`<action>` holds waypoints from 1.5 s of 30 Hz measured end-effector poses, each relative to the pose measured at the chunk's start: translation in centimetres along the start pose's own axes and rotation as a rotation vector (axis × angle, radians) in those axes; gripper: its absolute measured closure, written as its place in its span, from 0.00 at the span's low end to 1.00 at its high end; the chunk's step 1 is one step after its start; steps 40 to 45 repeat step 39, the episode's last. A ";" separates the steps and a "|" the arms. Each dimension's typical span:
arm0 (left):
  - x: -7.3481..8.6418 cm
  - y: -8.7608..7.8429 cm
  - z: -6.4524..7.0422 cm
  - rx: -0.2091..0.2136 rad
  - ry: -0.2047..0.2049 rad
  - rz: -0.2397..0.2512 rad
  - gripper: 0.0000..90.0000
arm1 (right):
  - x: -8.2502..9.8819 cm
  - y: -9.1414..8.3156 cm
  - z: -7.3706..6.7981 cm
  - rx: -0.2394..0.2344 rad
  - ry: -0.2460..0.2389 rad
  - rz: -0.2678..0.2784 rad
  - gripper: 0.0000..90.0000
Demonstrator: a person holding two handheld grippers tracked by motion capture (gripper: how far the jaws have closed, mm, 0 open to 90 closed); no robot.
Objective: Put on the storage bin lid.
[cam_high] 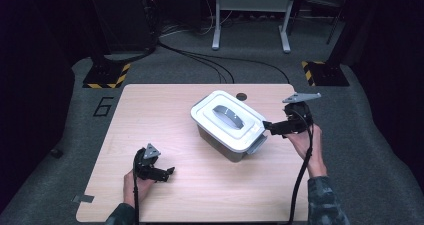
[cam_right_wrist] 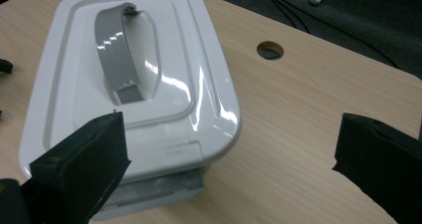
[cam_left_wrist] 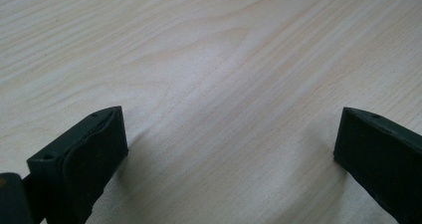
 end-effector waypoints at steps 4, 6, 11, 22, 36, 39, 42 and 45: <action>0.0 0.0 0.0 0.000 0.000 0.000 0.00 | 1.4 -0.4 0.8 0.021 0.020 -0.009 0.00; 0.0 0.0 0.0 0.000 -0.001 0.000 0.00 | 2.4 -0.6 1.3 0.039 0.026 -0.010 0.00; 0.0 0.0 0.0 0.000 0.000 0.000 0.00 | 4.8 -0.5 2.0 0.068 0.059 -0.026 0.00; 0.0 0.0 0.0 0.000 -0.001 0.000 0.00 | 11.0 1.1 2.3 0.112 0.114 -0.066 0.00; 0.0 0.0 0.0 0.000 -0.001 0.001 0.00 | 19.7 4.3 0.7 0.193 0.178 -0.092 0.00; 0.0 0.0 0.0 0.000 0.001 0.000 0.00 | 20.3 4.4 0.6 0.194 0.178 -0.084 0.00; 0.0 0.0 0.0 0.000 0.001 0.000 0.00 | 20.3 4.4 0.6 0.194 0.178 -0.084 0.00; 0.0 0.0 0.0 0.000 0.001 0.000 0.00 | 20.3 4.4 0.6 0.194 0.178 -0.084 0.00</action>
Point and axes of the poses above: each handheld gripper's, and its own axes: y roughly forward along the jaws, x roughly out of its underside, z roughly to its right, the point moved 9 cm from there along y, roughly forward along the jaws, and after that the axes turned 3 degrees about x, right-handed, at the moved point
